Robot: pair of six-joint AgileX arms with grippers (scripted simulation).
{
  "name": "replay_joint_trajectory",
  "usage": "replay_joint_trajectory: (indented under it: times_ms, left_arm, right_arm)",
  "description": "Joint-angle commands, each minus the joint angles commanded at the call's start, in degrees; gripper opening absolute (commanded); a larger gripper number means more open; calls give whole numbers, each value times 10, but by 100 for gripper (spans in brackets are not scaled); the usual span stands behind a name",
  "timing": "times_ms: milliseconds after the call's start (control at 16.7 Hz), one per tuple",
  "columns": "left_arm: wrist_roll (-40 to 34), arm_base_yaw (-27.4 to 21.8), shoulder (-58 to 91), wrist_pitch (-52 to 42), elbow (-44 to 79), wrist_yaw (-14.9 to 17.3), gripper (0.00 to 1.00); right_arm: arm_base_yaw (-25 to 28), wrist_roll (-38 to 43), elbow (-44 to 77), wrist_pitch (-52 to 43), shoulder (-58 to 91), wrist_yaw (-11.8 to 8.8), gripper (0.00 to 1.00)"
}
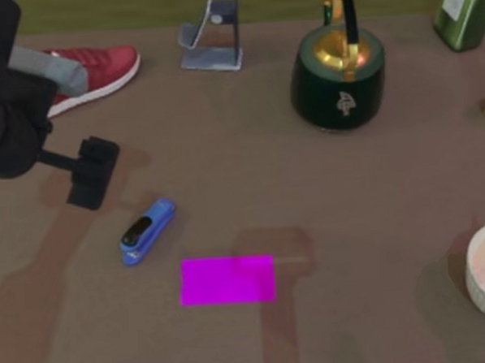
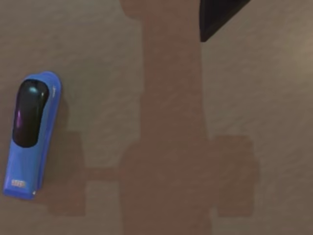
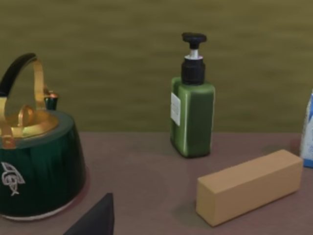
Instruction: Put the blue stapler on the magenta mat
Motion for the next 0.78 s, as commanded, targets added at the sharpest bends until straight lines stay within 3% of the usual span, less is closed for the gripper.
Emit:
replay_joint_trajectory:
  times_ms: [420,780]
  left_arm:
    - [25,-57,283,-162,231,1,100]
    - [30,-69,343,-196,285,1,100]
  right_arm:
    - [0,0,0,0,0,0,100]
    - [0,0,0,0,0,0,100]
